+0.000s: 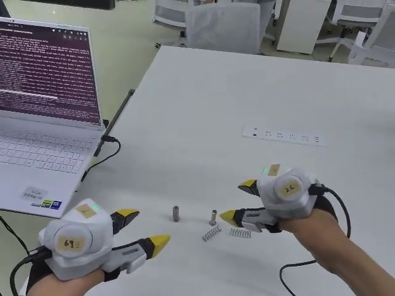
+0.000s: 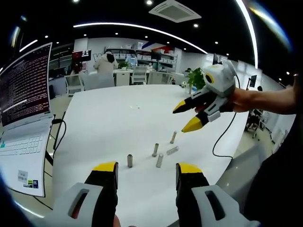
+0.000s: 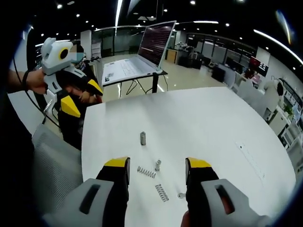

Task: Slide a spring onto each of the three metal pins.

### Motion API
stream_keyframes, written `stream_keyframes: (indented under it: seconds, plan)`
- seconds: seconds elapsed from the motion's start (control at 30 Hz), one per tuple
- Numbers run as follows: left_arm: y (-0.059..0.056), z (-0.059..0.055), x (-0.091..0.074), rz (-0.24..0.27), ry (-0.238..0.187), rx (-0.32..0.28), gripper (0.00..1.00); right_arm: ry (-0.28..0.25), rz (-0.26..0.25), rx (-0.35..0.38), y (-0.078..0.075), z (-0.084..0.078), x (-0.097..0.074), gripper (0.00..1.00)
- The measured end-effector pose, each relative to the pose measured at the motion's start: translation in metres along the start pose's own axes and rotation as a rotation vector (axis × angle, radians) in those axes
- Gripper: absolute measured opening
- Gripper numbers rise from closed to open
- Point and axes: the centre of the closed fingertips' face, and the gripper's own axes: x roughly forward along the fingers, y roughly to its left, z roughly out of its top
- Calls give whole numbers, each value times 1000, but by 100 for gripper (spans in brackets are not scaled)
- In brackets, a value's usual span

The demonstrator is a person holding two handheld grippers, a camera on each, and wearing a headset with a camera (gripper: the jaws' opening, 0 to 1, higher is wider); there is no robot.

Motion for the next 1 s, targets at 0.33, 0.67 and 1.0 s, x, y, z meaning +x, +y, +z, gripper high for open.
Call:
stream_keyframes:
  seconds: [0.33,0.67,1.0]
  plan:
    - [3,-2,-1,15,6,-18,44,9,-58,53,-12,-30,-30,48]
    - [3,0,7,13,15,-16,44,-32,-115,146,-15,-48,-59,50]
    - [4,5,6,22,2,-20,45,-59,-165,228,-10,-66,-85,54]
